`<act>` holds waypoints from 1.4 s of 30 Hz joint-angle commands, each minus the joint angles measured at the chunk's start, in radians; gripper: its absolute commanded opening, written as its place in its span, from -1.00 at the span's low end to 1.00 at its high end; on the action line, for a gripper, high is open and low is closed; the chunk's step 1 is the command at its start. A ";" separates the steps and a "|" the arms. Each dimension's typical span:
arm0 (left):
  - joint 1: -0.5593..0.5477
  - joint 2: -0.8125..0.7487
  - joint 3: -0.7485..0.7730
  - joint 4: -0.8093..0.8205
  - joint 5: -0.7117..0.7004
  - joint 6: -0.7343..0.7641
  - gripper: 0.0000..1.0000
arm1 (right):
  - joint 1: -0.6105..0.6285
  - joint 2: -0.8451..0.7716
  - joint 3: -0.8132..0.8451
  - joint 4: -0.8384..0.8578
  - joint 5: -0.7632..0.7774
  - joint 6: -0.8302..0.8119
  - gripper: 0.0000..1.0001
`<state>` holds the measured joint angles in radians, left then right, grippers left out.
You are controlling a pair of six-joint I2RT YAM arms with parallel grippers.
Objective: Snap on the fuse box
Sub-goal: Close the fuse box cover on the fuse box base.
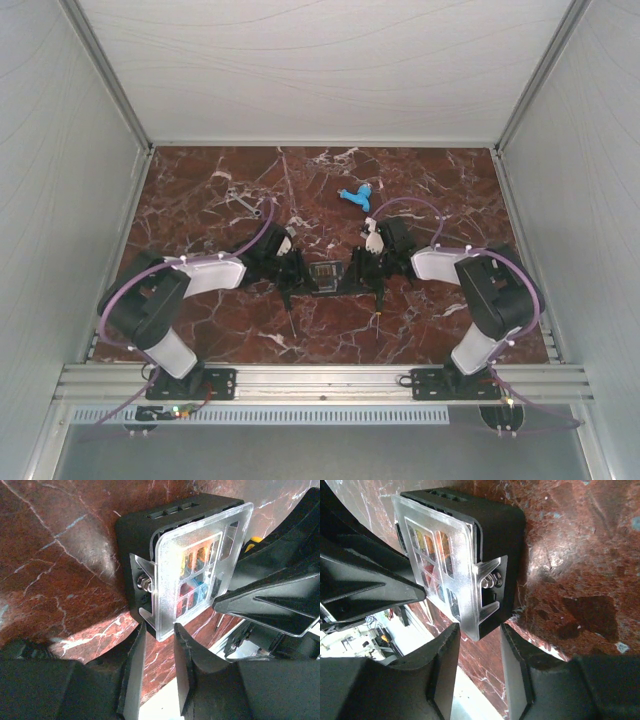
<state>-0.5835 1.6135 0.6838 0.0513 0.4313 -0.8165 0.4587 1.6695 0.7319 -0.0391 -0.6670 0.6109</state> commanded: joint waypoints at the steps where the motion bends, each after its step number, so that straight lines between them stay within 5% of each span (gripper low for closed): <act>1: -0.012 0.050 0.005 -0.042 -0.072 0.024 -0.47 | -0.010 -0.038 -0.019 0.039 0.001 0.006 -0.27; 15: -0.001 -0.007 -0.004 0.002 -0.026 0.007 -0.38 | -0.015 0.012 -0.011 0.018 0.032 -0.015 -0.47; 26: 0.081 -0.085 0.072 0.081 -0.083 0.021 0.10 | -0.090 -0.079 0.057 0.133 -0.017 -0.013 -0.05; 42: 0.119 0.123 0.140 0.188 0.028 0.114 0.03 | -0.094 0.146 0.118 0.273 -0.049 -0.006 -0.08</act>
<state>-0.4664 1.6989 0.8005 0.1665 0.4122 -0.7292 0.3653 1.7878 0.8494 0.1730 -0.6891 0.6113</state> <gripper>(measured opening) 0.529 0.480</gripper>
